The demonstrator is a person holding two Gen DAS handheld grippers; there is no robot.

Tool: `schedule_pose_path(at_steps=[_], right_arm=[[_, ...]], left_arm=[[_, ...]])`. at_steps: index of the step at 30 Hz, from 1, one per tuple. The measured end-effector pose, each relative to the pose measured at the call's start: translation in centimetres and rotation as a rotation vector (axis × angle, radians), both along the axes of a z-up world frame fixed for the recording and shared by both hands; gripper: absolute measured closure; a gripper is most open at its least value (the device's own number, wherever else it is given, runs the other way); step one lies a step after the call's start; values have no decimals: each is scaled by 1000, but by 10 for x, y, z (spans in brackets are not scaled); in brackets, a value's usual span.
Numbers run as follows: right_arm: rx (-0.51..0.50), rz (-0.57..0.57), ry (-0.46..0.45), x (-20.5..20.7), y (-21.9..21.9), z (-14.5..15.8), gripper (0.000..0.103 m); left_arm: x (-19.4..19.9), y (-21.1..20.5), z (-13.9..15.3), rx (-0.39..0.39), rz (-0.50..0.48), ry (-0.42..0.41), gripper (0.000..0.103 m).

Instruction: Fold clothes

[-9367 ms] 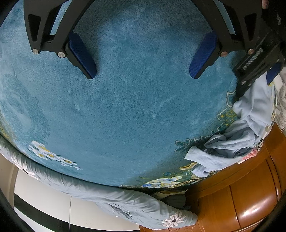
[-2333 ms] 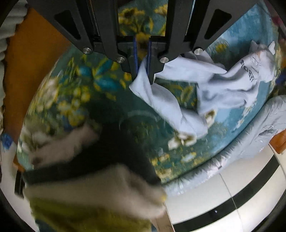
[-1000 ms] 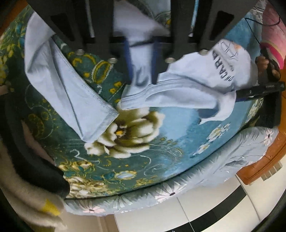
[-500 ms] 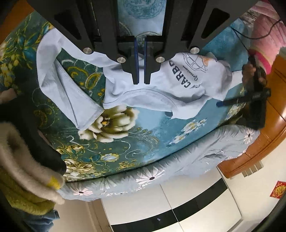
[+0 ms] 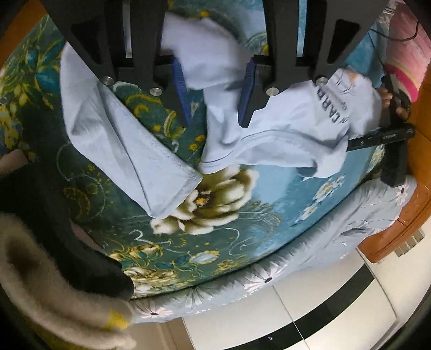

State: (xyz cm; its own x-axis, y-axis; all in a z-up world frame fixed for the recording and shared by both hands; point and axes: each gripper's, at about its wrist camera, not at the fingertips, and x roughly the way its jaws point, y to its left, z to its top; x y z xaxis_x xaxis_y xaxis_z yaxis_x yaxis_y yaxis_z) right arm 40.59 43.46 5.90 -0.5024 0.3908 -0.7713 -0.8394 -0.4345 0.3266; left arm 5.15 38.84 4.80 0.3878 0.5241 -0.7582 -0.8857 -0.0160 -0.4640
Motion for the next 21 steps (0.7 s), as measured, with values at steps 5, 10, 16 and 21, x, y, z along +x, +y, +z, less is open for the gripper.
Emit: schedule_pose_path(at_steps=[5,10,16,21], right_arm=[[-41,-5,-8,-11,20,-14,66],[-49,0,3,-21,22,-11,69],[13,56,-26,-35,2,15,98],[147,35,-8,-38,-17,65,99]], left_arm=[[4,-4,5,13,-16,-8,60],[14,-11,19,39,-8,59,90],[11,-35,52,125,28,76,94],[9,-66,97,249,67,143,95]])
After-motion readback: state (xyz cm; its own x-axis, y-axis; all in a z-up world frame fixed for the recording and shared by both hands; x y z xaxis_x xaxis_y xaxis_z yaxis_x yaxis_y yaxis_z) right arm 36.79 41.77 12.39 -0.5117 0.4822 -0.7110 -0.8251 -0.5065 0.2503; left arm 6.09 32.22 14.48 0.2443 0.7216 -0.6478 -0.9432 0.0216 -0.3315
